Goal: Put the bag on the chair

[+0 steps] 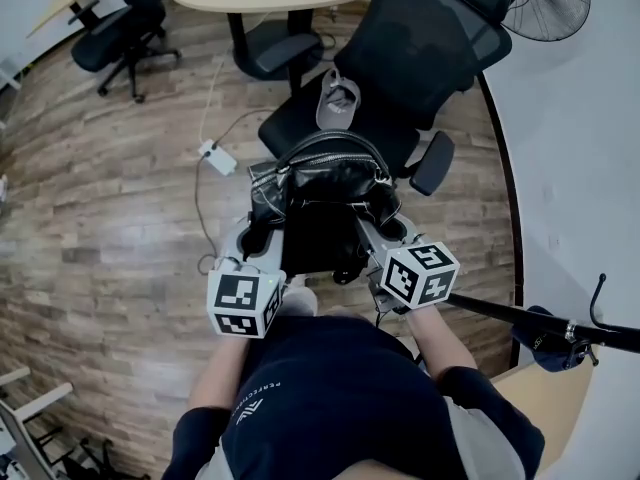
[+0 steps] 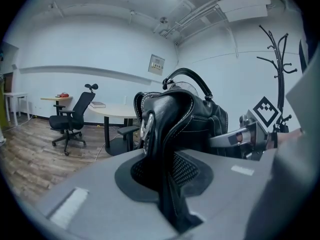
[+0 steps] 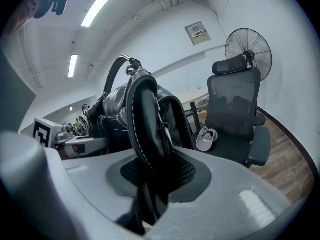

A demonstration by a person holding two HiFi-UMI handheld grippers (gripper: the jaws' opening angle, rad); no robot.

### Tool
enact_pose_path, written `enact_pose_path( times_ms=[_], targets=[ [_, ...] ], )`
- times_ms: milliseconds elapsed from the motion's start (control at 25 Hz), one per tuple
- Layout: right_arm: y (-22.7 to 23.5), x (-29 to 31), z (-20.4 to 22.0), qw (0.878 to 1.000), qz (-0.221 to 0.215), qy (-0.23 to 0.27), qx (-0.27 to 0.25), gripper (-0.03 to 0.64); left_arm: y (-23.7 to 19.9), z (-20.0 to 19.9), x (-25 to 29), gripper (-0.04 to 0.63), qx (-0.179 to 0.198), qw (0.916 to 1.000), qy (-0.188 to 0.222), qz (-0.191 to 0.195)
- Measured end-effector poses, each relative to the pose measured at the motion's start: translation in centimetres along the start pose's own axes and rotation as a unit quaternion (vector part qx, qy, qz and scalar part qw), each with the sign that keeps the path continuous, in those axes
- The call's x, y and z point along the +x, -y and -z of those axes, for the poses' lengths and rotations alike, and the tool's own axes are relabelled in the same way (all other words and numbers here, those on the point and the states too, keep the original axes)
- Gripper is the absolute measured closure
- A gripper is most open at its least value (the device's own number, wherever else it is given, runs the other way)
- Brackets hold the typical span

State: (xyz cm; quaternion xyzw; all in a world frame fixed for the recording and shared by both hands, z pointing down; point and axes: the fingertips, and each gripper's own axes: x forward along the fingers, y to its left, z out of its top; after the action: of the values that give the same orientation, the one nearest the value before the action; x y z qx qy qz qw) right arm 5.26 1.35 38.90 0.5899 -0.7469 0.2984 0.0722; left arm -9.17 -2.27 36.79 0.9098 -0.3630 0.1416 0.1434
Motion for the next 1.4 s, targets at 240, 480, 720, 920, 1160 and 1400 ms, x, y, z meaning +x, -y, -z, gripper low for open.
enact_pose_path(
  times_ms=[240, 480, 720, 920, 1160, 1400],
  targets=[
    [0.3, 3.2, -2.2, 1.000, 0.008, 0.006, 0.001, 0.520, -2.7, -1.4, 2.2, 0.528, -0.002, 1.0000, 0.005, 0.008],
    [2.2, 5.6, -4.8, 1.000, 0.008, 0.004, -0.011, 0.520, -3.9, -3.0, 5.2, 0.529, -0.011, 0.9998, 0.012, 0.010],
    [5.3, 9.0, -7.0, 1.000, 0.001, -0.001, -0.013, 0.515, -4.5, -3.8, 8.7, 0.531, -0.022, 0.9997, 0.010, -0.001],
    [8.4, 12.0, -8.2, 1.000, -0.014, -0.022, -0.017, 0.514, -5.2, -3.8, 12.6, 0.531, -0.035, 0.9992, -0.006, -0.018],
    [12.3, 16.3, -9.4, 0.998, -0.032, -0.042, -0.021, 0.514, -6.4, -3.4, 17.5, 0.531, -0.050, 0.9976, -0.024, -0.042],
    [15.6, 20.0, -10.4, 0.997, -0.048, -0.048, -0.025, 0.513, -7.3, -3.3, 21.7, 0.531, -0.054, 0.9960, -0.031, -0.064]
  ],
)
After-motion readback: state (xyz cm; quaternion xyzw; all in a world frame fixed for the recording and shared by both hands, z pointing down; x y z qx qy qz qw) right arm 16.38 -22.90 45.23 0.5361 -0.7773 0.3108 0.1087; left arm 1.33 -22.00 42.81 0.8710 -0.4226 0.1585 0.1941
